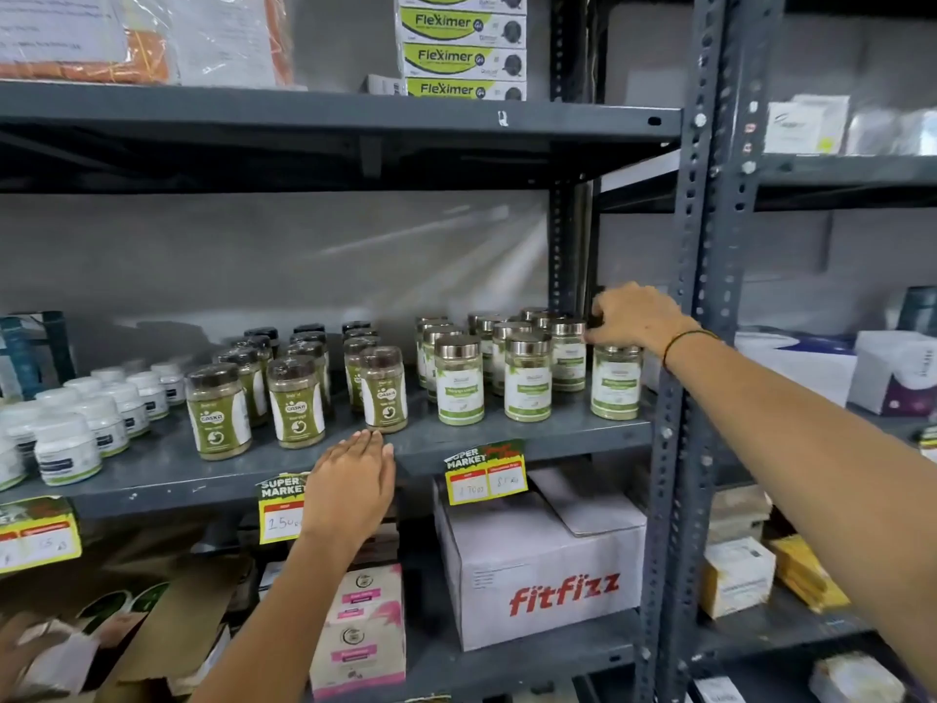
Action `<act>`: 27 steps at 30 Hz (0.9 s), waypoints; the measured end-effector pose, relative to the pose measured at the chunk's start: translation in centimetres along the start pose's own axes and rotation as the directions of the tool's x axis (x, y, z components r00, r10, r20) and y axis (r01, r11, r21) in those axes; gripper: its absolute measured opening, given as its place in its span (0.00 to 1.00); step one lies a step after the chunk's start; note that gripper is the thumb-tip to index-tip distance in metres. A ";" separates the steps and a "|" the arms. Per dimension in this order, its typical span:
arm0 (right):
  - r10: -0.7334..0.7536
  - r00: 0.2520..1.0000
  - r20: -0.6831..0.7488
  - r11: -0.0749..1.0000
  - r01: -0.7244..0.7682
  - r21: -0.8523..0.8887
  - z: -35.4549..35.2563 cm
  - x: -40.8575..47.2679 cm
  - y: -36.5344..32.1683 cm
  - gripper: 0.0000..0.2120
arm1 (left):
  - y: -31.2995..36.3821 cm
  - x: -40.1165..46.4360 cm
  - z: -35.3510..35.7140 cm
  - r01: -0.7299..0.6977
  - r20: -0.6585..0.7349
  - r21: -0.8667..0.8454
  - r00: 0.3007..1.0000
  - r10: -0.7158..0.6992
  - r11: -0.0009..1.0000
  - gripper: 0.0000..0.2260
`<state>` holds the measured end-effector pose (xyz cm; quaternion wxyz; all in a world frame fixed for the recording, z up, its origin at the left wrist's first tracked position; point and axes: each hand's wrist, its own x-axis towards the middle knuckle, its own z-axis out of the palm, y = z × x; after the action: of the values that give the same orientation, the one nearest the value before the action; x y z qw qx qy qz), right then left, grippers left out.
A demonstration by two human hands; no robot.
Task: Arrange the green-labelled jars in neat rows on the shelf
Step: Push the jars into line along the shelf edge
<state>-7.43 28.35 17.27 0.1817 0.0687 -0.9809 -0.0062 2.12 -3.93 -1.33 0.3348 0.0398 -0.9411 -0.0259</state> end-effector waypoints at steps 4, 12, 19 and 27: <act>0.021 0.997 0.068 0.997 -0.016 -0.081 0.5 0.3 0.2 0.28 | -0.2 0.1 0.3 -0.002 0.002 0.004 1.000 0.002 1.000 0.24; 0.064 0.994 0.090 0.995 -0.058 -0.076 1.8 1.3 1.0 0.22 | 0.1 -0.2 0.3 0.022 -0.017 -0.013 1.000 -0.023 1.000 0.24; -0.010 0.994 0.108 0.998 0.003 0.066 2.2 2.4 1.5 0.24 | -0.1 -0.1 0.4 0.021 -0.020 -0.012 1.000 -0.021 1.000 0.24; -0.072 0.989 0.130 0.982 0.047 0.185 2.1 3.0 1.4 0.27 | -0.2 0.0 0.6 0.017 0.001 0.008 1.000 -0.017 1.000 0.25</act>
<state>-11.14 29.26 16.41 0.1073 0.1135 -0.9850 0.0730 1.80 -4.15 -1.81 0.3340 0.0490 -0.9410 -0.0250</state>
